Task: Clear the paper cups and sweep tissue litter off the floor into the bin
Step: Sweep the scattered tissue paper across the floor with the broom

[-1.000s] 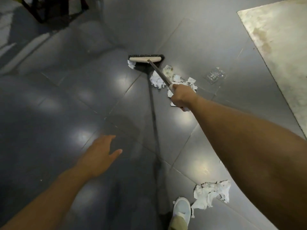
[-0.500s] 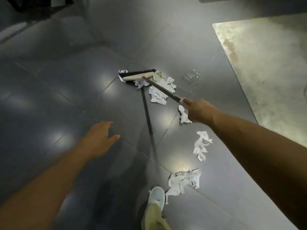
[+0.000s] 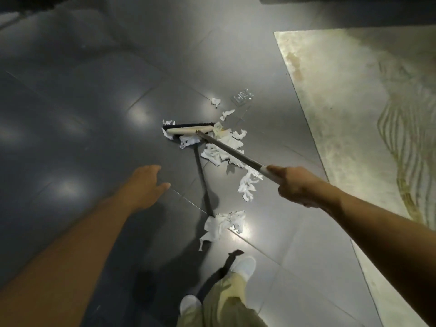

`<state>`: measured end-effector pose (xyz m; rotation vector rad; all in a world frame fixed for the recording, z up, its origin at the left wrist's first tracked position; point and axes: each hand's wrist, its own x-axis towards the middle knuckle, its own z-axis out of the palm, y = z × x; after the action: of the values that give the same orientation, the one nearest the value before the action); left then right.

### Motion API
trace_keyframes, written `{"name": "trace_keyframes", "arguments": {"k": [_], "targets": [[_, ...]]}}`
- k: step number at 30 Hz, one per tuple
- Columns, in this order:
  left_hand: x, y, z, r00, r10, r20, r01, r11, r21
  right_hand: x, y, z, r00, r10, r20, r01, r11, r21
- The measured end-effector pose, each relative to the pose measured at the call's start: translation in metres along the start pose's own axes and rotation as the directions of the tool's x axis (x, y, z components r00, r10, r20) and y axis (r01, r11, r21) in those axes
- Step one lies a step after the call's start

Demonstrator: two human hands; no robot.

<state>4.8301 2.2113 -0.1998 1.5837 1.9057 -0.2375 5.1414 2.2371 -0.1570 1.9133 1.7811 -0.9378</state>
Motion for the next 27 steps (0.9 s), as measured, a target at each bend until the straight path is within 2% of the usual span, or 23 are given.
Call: {"name": "trace_keyframes", "arguments": {"k": [6, 8, 11, 14, 17, 22, 27], "targets": [[0.008, 0.066, 0.004, 0.998, 0.037, -0.06, -0.04, 0.998, -0.056, 0.002, 0.057, -0.013, 0.997, 0.011, -0.079, 0.003, 0.984, 0.175], [0.017, 0.084, 0.006, 0.995, 0.04, -0.089, -0.046, 0.997, -0.061, 0.024, 0.066, -0.024, 0.993, 0.013, -0.118, 0.015, 0.972, 0.234], [0.025, 0.107, 0.012, 0.993, 0.036, -0.117, -0.046, 0.996, -0.081, 0.067, 0.075, -0.052, 0.977, -0.034, -0.211, 0.081, 0.972, 0.219], [0.031, 0.12, 0.022, 0.992, 0.018, -0.127, -0.028, 0.996, -0.079, 0.113, 0.084, -0.077, 0.971, 0.012, -0.241, 0.06, 0.955, 0.292], [0.037, 0.118, 0.033, 0.992, -0.013, -0.127, 0.003, 0.997, -0.08, 0.162, 0.094, -0.092, 0.972, 0.056, -0.23, 0.025, 0.941, 0.336], [0.036, 0.098, 0.061, 0.99, -0.113, -0.083, 0.103, 0.987, -0.12, 0.208, 0.091, -0.086, 0.992, 0.101, -0.079, -0.066, 0.929, 0.365], [0.02, 0.085, 0.082, 0.982, -0.185, -0.028, 0.18, 0.976, -0.12, 0.189, 0.078, -0.056, 0.999, -0.039, -0.028, 0.045, 0.967, 0.25]]}}
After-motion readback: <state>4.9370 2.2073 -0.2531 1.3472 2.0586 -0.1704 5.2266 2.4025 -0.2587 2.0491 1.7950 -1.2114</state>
